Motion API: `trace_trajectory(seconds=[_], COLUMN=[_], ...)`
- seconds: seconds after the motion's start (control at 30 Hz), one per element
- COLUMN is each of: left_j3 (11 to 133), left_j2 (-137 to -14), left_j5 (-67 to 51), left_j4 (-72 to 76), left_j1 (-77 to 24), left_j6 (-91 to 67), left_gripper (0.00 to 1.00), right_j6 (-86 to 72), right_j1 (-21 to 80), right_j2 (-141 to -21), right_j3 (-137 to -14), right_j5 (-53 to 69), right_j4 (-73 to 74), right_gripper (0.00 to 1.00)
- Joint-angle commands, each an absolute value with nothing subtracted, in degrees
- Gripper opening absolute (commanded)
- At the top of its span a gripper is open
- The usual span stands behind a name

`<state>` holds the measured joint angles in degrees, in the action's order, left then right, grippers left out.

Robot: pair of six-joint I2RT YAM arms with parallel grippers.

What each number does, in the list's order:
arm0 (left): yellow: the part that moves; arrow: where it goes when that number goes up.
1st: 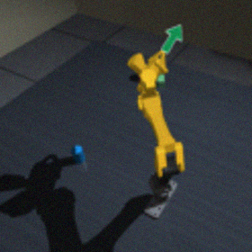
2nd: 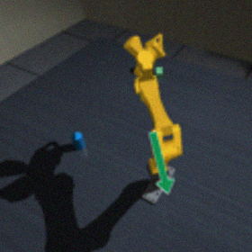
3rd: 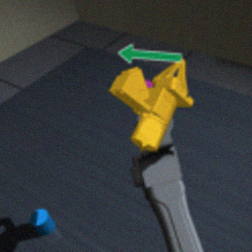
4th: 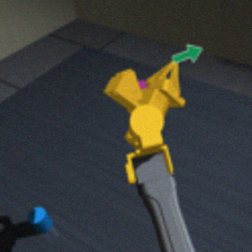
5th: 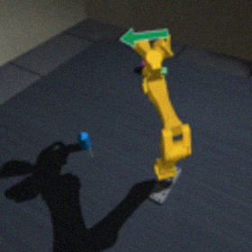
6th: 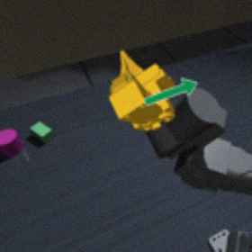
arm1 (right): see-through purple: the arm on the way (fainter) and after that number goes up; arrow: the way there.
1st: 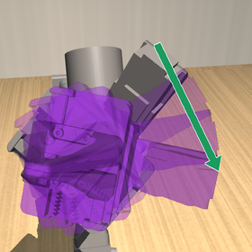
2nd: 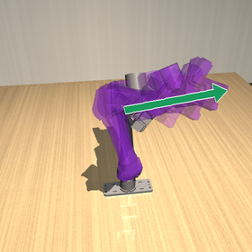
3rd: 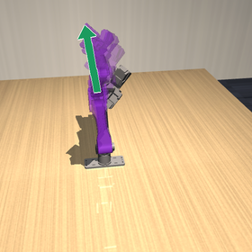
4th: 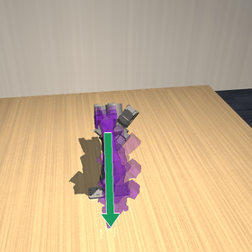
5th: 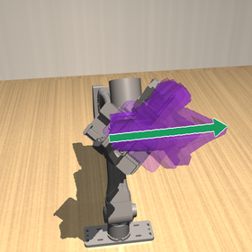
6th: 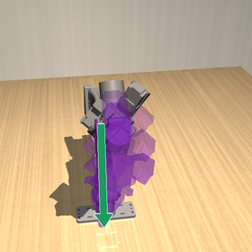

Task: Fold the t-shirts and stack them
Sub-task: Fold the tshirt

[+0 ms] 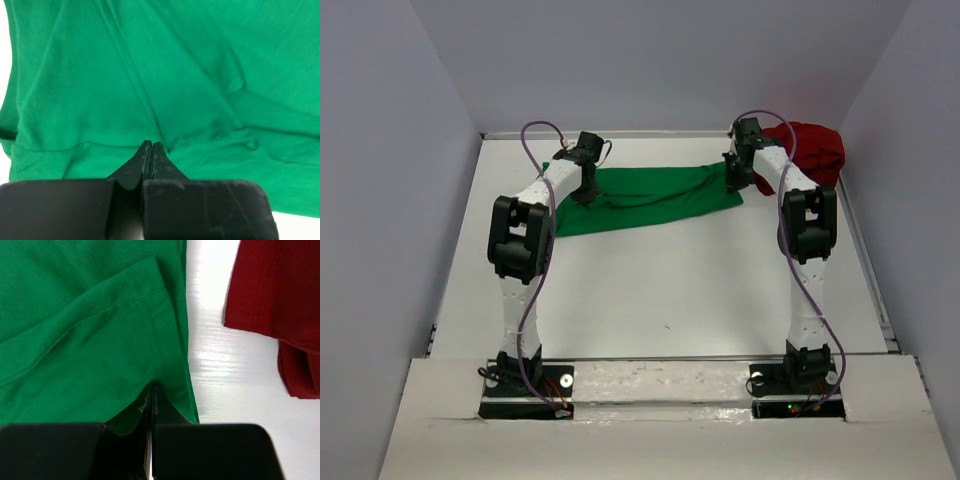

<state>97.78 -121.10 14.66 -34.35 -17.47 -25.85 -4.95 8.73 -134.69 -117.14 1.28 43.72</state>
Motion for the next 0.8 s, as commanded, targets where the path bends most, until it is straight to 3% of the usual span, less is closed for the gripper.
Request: trace_trajectory(seconds=[0.0,0.43,0.77], left_j3=[103.09,97.83,80.87], left_j2=[-122.52,-122.61,-113.39], left_j5=[14.15,10.11,7.64], left_j4=[-36.29,-40.16,-36.39], left_j1=[-16.96,-16.87,-16.87], left_j6=[-26.45,-32.69,-35.33], left_gripper=[0.00,0.00,0.00], right_j6=[-4.66,-7.73,-10.28], right_j1=[9.23,10.89,11.95], right_j2=[-135.53,-131.76,-125.34], right_j3=[-117.78,-109.88,-100.39], right_j5=[2.63,1.24,-2.02], right_j4=[41.92,42.54,42.36], right_gripper=[0.00,0.00,0.00])
